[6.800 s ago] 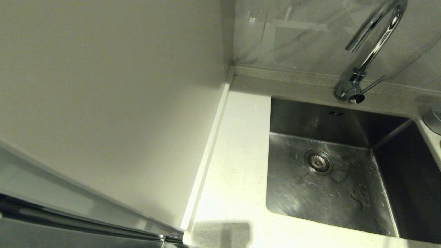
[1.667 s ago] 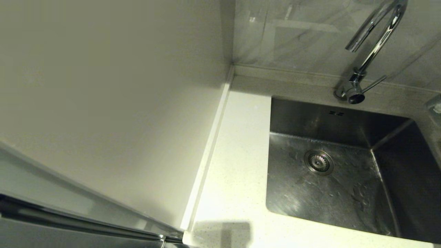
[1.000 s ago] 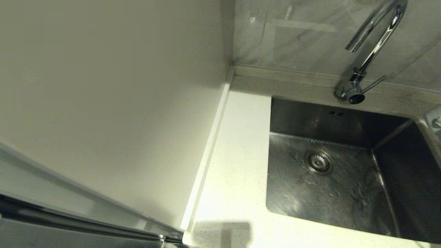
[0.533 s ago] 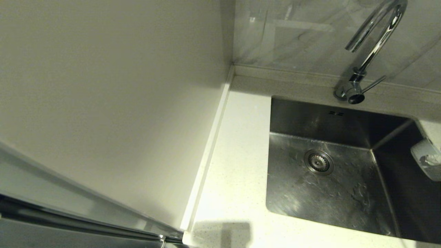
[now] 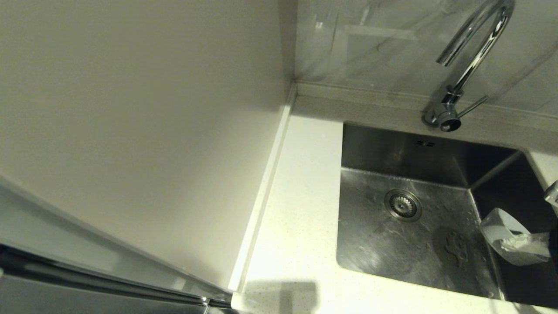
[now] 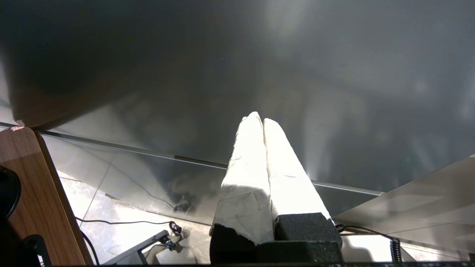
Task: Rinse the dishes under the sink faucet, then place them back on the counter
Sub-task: Put a bowl into the sink
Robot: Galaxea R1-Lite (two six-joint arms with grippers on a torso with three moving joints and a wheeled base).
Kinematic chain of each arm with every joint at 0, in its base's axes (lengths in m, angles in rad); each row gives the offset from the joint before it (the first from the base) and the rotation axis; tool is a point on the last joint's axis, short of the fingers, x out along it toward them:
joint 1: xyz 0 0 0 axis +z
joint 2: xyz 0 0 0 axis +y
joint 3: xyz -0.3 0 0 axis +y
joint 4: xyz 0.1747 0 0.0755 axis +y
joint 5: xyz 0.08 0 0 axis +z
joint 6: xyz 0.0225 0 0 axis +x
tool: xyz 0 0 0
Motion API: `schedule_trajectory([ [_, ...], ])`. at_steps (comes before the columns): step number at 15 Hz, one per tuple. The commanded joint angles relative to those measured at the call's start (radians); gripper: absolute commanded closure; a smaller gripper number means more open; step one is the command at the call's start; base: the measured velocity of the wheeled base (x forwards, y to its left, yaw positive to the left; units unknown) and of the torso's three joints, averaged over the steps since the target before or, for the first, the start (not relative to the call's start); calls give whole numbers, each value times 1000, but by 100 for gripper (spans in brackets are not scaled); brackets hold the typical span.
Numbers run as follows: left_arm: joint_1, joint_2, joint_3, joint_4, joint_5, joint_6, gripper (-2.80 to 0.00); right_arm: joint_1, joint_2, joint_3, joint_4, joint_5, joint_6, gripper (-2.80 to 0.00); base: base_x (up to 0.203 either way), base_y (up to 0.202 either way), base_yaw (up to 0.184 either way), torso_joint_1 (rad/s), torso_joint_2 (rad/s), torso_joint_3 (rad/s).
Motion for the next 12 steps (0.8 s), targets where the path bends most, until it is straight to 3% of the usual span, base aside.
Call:
schedule_trajectory([
  [1,0,0,3,0,0,0,0,65,-5,143,-275,-9,-18,0,0,0,0,0,0,0],
  [3,0,0,3,0,0,0,0,125,30,206,-490,-89,-24,0,0,0,0,0,0,0],
  [8,0,0,3,0,0,0,0,205,204,186,-823,-316,-18,0,0,0,0,0,0,0],
  [12,0,0,3,0,0,0,0,231,327,142,-915,-427,-17,0,0,0,0,0,0,0],
])
